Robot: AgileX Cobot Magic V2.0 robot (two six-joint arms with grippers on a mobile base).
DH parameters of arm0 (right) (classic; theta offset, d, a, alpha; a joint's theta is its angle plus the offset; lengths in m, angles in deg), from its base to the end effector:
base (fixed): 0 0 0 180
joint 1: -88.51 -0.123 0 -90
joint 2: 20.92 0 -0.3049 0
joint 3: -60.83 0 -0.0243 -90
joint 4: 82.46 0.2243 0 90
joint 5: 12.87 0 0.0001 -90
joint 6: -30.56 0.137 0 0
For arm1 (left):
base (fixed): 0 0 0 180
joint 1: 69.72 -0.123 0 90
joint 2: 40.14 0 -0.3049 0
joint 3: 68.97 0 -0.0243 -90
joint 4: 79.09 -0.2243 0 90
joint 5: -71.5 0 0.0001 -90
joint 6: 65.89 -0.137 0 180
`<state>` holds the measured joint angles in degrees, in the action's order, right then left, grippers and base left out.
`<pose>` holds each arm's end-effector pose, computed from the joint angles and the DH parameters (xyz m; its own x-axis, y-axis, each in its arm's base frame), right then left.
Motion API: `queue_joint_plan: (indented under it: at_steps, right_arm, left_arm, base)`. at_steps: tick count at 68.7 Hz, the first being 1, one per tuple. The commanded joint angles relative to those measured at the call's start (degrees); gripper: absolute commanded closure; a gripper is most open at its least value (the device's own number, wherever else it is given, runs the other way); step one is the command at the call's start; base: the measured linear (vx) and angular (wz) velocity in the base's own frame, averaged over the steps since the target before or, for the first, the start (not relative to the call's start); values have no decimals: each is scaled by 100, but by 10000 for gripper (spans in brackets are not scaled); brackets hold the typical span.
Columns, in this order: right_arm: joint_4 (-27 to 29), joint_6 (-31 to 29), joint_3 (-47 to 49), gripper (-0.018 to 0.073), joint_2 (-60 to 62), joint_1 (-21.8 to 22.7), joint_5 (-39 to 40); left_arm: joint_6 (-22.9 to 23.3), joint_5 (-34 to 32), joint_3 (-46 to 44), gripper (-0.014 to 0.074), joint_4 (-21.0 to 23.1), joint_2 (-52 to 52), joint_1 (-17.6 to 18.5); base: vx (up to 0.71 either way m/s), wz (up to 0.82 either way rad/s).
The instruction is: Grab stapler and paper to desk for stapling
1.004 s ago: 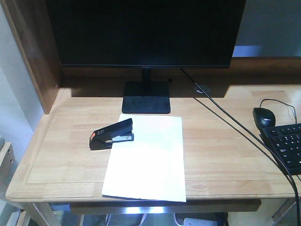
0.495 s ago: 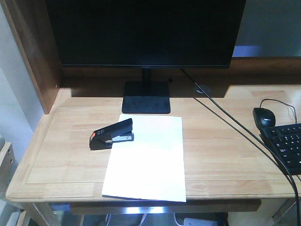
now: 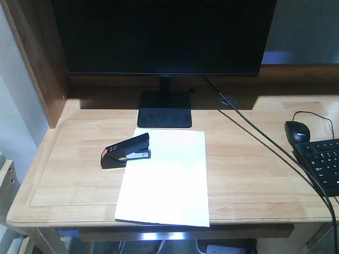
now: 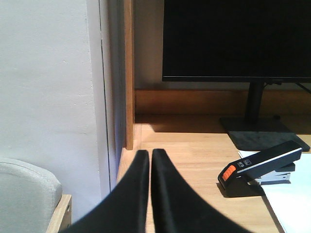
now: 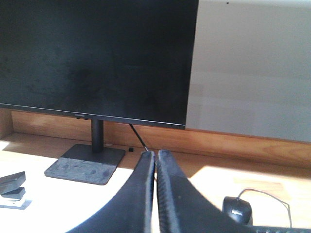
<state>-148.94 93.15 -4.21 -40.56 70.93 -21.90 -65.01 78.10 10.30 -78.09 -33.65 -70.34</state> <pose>0.0722 0.0021 0.2744 0.0383 -0.0535 -0.9978 -0.1597 0.9854 -0.0590 0.0558 0.0003 0.1925 -0.0408 -0.0331 -0.9986 -0.0102 0.9994 -0.0327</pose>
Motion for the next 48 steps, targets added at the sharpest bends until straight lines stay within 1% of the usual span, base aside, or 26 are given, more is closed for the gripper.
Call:
queue_joint_plan:
  at_steps: [1,5,9,10,18,21,22,23,25,26,27,29,32,35,37,48]
  right_arm:
    - [726,-196,149,568,-40,46,-114]
    - [1432,-814,149,568,-40,170,-335]
    - [2152,-1592,149,568,-40,416,-384]
    - [2412,-1906,149,568,-40,484,-367]
    - [3761,-3770,149,568,-40,1137,203]
    - [4398,-4534,149,568,-40,1411,443]
    - [4744,-4924,149,568,-40,1481,507]
    - [4979,-5185,149,568,-40,1546,564]
    - [5455,-5694,149,568,-40,1663,642]
    - [5574,-5818,149,568,-40,1716,653]
    - [5928,-6174,149,568,-40,1764,664]
    - [6355,-6603,136,568,-40,1841,665]
    - [6831,-7127,77,568,-40,1918,727]
    - [7098,-7451,-36,568,-3,1935,848]
    - [7144,-7530,-142,568,49,1927,952]
    - [7049,-7282,-974,568,553,1921,1653]
  left_arm:
    - [57,-436,158,603,35,-83,5]
    - [57,-436,158,603,35,-83,5]
    - [57,-436,158,603,35,-83,5]
    - [57,-436,158,603,35,-83,5]
    - [57,-436,158,603,35,-83,5]
    - [57,-436,158,603,35,-83,5]
    - [57,-436,158,603,35,-83,5]
    - [57,-436,158,603,35,-83,5]
    - [57,-436,158,603,35,-83,5]
    - [57,-436,158,603,35,-83,5]
    - [57,-436,158,603,35,-83,5]
    - [57,-436,158,603,35,-83,5]
    - [57,-436,158,603,35,-83,5]
    - [57,-436,158,603,35,-83,5]
    - [57,-436,158,603,35,-83,5]
    - [57,-436,158,603,35,-83,5]
  base:
    - [0,0]
    - [0,0]
    - [0,0]
    - [0,0]
    - [0,0]
    - [0,0]
    - [0,0]
    - [0,0]
    - [0,0]
    - [0,0]
    - [0,0]
    - [0,0]
    - [0,0]
    - [0,0]
    - [0,0]
    - [0,0]
